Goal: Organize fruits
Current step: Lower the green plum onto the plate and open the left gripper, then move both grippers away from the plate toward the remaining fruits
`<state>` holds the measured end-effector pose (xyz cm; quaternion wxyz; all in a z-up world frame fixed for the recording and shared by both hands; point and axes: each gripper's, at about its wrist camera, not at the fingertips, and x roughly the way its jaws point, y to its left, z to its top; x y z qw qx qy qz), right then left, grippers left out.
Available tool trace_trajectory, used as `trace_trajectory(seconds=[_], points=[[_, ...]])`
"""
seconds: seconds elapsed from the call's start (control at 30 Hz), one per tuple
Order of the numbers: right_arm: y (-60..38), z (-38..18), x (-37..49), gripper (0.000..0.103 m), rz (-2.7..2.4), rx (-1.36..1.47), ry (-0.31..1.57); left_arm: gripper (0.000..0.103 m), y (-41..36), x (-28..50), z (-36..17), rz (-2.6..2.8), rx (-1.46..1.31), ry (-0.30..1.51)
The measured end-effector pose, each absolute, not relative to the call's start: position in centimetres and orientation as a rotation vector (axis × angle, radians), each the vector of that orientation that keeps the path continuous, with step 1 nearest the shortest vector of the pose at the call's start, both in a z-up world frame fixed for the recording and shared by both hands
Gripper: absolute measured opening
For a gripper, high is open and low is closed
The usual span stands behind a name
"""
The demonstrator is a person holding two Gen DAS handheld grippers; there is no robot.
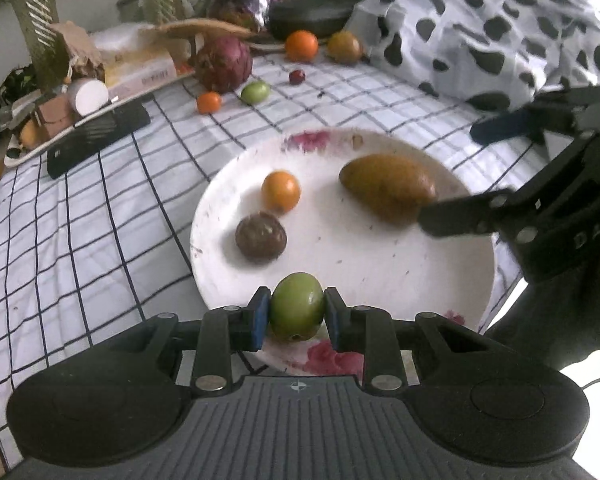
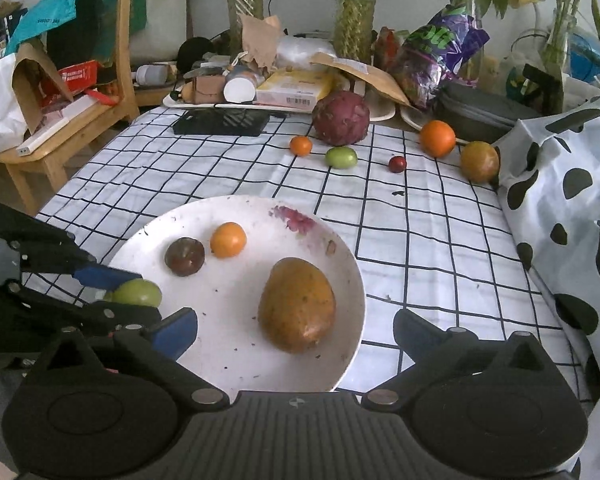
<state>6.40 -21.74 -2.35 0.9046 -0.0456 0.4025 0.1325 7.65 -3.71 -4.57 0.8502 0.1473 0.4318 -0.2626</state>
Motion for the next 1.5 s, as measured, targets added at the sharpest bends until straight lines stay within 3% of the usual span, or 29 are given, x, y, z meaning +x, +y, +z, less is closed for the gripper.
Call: trace_trajectory(seconds=[0.2, 0.63, 0.73, 1.5], points=[[-22.1, -2.4, 6.5, 0.103, 0.257, -0.080, 0.831, 0.045, -4.0, 7.5, -4.6, -0.578, 0.308, 0.912], [-22.8, -2.2, 6.8, 0.103, 0.230, -0.052, 0.824, 0.051, -3.7, 7.8, -3.4, -0.522, 0.278, 0.853], [-22.8, -2.2, 6.8, 0.103, 0.222, -0.049, 0.824, 0.059, -3.4, 7.8, -2.9, -0.513, 0.249, 0.828], [-23.3, -2.3, 7.9, 0.103, 0.177, -0.030, 0.824, 0.059, -3.0, 9.2, -1.2, -0.479, 0.165, 0.752]])
